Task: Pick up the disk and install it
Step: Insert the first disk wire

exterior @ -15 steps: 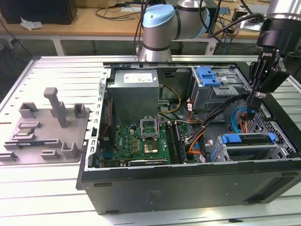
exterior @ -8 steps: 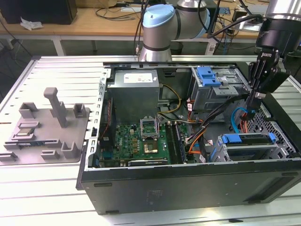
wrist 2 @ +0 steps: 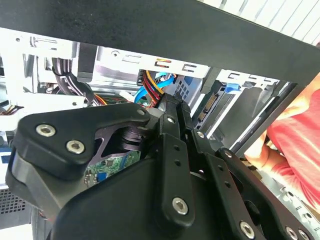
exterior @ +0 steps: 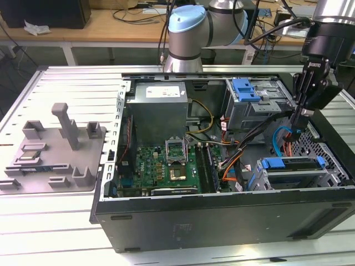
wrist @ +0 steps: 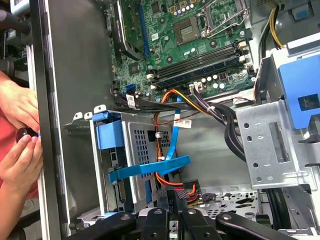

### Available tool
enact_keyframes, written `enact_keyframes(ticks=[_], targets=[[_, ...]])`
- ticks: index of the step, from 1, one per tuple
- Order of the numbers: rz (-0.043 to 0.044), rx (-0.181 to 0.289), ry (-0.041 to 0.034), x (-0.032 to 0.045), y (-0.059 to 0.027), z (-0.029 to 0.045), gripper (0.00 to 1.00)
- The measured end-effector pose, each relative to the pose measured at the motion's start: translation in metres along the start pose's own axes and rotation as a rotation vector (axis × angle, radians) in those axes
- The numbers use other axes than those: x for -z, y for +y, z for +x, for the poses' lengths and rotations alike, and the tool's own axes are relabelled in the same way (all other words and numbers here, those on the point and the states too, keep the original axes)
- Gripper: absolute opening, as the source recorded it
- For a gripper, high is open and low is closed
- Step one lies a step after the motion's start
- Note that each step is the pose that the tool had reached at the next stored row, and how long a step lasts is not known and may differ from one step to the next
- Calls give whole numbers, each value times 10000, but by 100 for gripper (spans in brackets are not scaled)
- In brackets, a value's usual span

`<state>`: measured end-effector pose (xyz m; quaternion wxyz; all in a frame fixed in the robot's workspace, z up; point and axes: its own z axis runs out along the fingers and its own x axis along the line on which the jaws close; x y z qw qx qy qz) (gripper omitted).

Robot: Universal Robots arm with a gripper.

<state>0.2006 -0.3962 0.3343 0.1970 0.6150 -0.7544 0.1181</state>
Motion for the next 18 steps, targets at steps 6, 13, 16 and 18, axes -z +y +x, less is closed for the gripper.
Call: enact_keyframes(ticks=[6,13,16,18], targets=[[2,80,-240,-48,25,92,17],[0,194,-591,-99,14,211,17],[8,248,-710,-117,11,254,17],[54,413,-1263,-147,6,428,17]])
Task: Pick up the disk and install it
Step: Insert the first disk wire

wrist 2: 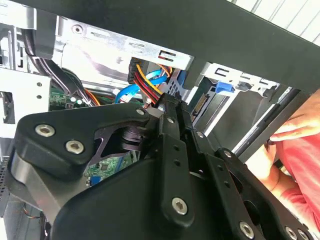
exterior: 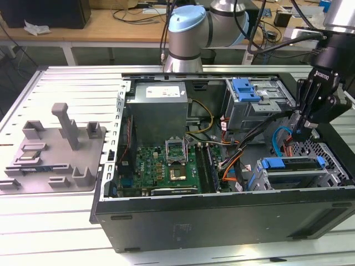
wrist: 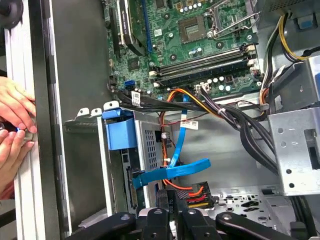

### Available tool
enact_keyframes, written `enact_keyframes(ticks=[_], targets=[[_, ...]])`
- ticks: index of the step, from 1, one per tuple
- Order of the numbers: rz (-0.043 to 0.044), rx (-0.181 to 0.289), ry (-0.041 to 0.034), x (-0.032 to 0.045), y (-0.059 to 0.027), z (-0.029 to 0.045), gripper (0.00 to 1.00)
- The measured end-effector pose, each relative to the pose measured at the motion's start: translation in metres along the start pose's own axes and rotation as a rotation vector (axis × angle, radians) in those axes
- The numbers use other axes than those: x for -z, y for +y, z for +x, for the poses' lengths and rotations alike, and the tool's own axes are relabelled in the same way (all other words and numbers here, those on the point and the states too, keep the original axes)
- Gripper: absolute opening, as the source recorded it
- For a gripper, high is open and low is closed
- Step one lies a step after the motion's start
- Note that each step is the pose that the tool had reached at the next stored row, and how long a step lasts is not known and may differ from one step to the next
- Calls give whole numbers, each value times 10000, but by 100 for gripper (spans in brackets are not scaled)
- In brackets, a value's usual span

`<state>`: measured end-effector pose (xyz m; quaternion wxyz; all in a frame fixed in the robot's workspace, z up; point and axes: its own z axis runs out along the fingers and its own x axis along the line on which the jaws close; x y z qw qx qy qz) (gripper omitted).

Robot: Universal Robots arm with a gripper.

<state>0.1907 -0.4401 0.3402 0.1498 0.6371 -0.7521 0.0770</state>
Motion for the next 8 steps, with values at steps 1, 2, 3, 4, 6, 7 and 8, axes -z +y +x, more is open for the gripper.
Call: enact_keyframes(ticks=[1,2,3,4,6,7,8], targets=[[13,28,-93,-7,2,39,17],[21,43,-139,-10,3,59,17],[25,50,-163,-11,4,70,17],[29,59,-191,-13,5,82,17],[40,78,-252,-17,6,109,17],[47,89,-295,-20,7,127,17],[56,102,-346,-21,9,144,17]])
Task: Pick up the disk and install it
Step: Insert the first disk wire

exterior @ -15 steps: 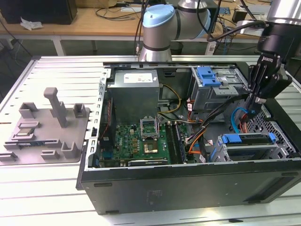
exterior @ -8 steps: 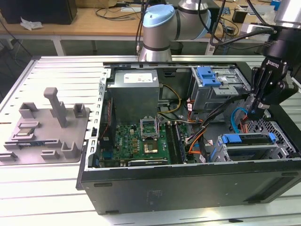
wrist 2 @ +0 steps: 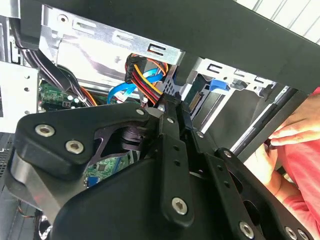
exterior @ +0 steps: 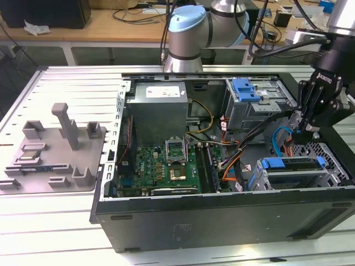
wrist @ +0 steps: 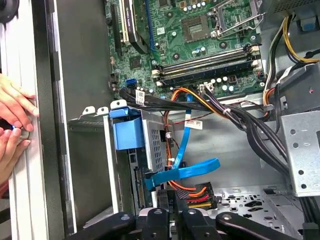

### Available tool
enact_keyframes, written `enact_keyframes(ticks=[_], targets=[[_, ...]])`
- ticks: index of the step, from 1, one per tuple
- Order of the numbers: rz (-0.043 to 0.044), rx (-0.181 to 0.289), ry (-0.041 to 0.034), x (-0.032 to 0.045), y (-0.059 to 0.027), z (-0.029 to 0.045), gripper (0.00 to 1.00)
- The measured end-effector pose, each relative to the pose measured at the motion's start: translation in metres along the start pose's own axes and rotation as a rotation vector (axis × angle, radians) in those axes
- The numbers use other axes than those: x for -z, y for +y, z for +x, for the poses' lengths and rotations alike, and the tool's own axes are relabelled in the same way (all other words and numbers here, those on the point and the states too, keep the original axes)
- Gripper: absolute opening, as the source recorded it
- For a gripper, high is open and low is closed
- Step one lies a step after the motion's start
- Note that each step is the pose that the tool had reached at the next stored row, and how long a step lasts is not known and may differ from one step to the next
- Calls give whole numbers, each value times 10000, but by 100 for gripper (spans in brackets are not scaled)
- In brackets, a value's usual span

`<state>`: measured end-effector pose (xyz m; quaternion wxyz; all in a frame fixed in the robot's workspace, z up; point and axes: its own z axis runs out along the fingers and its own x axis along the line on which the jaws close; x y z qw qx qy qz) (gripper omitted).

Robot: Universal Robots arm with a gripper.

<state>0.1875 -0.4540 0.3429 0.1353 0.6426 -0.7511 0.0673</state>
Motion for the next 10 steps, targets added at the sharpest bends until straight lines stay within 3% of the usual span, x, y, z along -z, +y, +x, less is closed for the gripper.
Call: enact_keyframes(ticks=[10], targets=[[70,83,-376,-4,16,127,17]])
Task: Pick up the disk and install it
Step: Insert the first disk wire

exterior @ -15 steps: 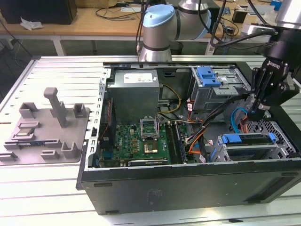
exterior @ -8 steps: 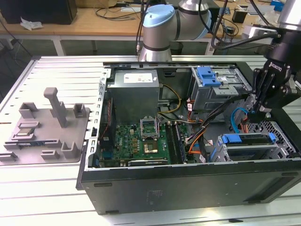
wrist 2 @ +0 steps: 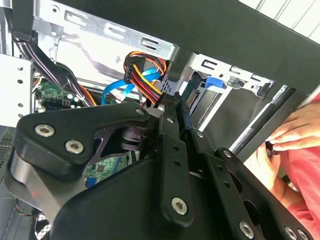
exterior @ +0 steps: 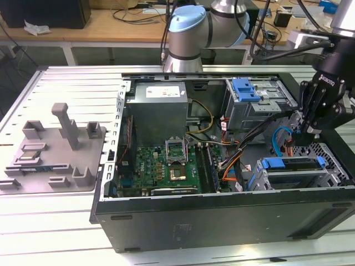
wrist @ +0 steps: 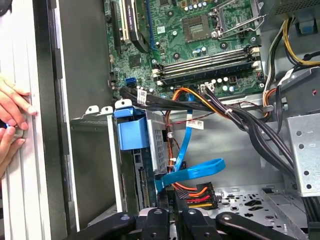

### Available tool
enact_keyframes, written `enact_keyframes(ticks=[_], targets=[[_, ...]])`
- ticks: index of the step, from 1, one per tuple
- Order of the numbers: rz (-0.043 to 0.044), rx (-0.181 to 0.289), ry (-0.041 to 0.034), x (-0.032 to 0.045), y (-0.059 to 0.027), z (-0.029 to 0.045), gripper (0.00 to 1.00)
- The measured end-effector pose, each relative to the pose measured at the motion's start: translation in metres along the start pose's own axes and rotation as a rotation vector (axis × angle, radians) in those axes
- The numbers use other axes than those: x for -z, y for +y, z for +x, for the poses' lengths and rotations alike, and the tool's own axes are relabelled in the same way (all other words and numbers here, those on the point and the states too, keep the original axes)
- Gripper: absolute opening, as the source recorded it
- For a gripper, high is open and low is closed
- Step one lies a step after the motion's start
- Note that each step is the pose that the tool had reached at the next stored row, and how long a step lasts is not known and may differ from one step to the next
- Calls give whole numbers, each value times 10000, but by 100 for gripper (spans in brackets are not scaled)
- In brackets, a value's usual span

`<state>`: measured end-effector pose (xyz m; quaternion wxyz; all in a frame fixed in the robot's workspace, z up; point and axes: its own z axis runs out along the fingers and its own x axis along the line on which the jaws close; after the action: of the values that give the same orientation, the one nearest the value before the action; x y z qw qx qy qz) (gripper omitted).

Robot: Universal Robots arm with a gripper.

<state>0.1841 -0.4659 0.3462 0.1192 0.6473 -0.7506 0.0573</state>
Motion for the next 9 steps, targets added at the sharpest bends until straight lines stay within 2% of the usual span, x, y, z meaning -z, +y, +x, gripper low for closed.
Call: enact_keyframes(ticks=[4,9], targets=[[24,28,-111,0,3,55,17],[57,58,-289,10,4,129,17]])
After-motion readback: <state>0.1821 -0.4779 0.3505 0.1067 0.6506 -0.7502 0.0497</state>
